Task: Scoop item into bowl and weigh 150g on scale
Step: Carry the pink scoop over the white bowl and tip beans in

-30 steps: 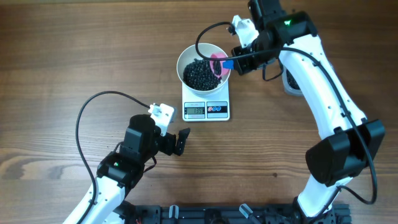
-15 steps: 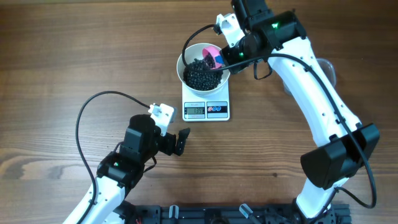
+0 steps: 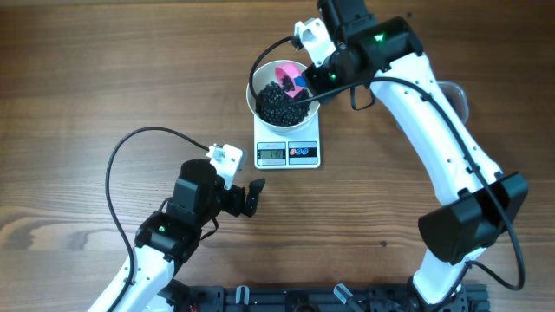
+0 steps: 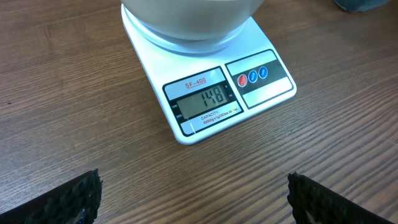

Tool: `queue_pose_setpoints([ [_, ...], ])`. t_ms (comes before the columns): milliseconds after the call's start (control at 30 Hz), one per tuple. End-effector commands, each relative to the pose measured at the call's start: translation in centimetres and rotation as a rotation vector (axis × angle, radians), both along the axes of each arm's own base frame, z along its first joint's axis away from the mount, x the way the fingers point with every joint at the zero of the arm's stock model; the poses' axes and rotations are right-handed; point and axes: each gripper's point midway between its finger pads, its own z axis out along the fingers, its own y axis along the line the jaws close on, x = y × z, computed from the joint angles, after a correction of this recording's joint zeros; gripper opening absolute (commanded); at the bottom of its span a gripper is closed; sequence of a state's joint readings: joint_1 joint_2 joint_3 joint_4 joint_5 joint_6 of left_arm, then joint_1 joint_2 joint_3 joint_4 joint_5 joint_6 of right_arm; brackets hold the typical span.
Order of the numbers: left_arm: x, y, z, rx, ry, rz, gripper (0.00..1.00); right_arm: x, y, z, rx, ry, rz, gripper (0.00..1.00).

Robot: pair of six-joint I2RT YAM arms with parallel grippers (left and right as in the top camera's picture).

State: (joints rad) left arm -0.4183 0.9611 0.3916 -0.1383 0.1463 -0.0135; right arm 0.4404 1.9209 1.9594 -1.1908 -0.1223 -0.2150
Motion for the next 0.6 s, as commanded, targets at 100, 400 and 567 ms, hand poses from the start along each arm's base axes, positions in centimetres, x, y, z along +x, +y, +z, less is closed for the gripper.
queue_pose_setpoints([
  [100, 0.1, 0.2, 0.0, -0.005, -0.001, 0.015, 1.00, 0.4, 0.1, 1.9, 0.236, 0.063, 0.032, 0.04],
  [400, 0.1, 0.2, 0.0, -0.004, -0.001, 0.015, 1.00, 0.6, -0.4, 2.4, 0.304, 0.080, 0.038, 0.04],
  [567, 0.1, 0.2, 0.0, -0.004, -0.001, 0.015, 1.00, 0.7, -0.8, 3.3, 0.401, 0.105, 0.039, 0.04],
])
